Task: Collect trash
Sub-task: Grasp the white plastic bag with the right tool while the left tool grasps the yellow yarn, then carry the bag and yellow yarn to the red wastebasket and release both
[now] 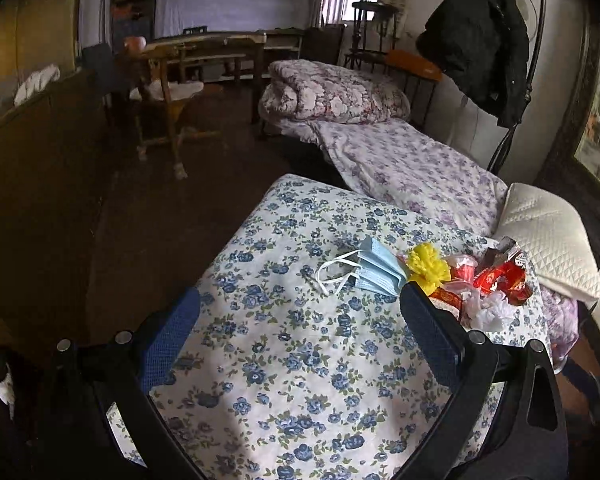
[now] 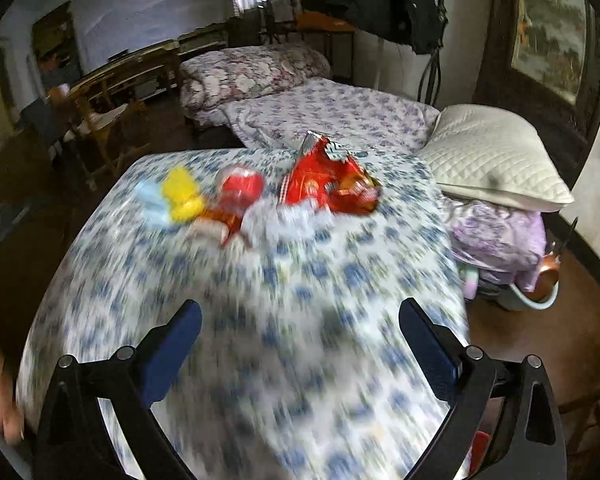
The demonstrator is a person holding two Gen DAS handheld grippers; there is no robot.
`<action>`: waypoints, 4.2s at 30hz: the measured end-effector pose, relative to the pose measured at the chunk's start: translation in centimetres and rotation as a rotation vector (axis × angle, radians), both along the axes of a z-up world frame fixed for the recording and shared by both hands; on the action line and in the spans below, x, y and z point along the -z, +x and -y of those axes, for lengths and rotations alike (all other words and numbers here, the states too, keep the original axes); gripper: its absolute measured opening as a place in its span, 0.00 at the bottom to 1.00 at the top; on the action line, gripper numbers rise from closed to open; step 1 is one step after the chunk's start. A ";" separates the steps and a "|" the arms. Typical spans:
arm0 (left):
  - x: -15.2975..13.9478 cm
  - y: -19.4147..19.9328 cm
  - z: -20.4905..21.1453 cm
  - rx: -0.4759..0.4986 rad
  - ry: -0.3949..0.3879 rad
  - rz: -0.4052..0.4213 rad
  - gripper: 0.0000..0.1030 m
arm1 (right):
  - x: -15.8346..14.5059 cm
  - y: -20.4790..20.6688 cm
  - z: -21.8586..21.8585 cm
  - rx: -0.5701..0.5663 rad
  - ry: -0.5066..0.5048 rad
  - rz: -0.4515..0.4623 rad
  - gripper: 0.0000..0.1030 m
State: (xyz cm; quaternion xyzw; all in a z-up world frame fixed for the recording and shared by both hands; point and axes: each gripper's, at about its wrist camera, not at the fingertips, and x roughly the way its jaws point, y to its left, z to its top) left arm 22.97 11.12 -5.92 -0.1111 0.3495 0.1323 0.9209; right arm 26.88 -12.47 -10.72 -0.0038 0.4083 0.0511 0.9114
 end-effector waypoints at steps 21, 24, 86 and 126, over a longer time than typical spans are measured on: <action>1.5 0.7 -3.4 -0.013 -0.145 -0.031 0.93 | 3.4 3.8 -1.3 0.058 0.127 -0.065 0.18; 1.9 1.1 -2.4 0.013 -0.120 -0.044 0.93 | 3.2 -1.0 -0.8 0.053 0.171 -0.011 0.19; 0.7 -6.3 7.9 0.408 -0.173 -0.052 0.04 | -0.7 -13.5 7.8 0.066 0.310 0.100 0.27; 17.0 -12.9 49.5 1.061 0.070 -0.472 0.04 | 16.5 -27.6 38.2 0.557 0.371 -0.201 0.27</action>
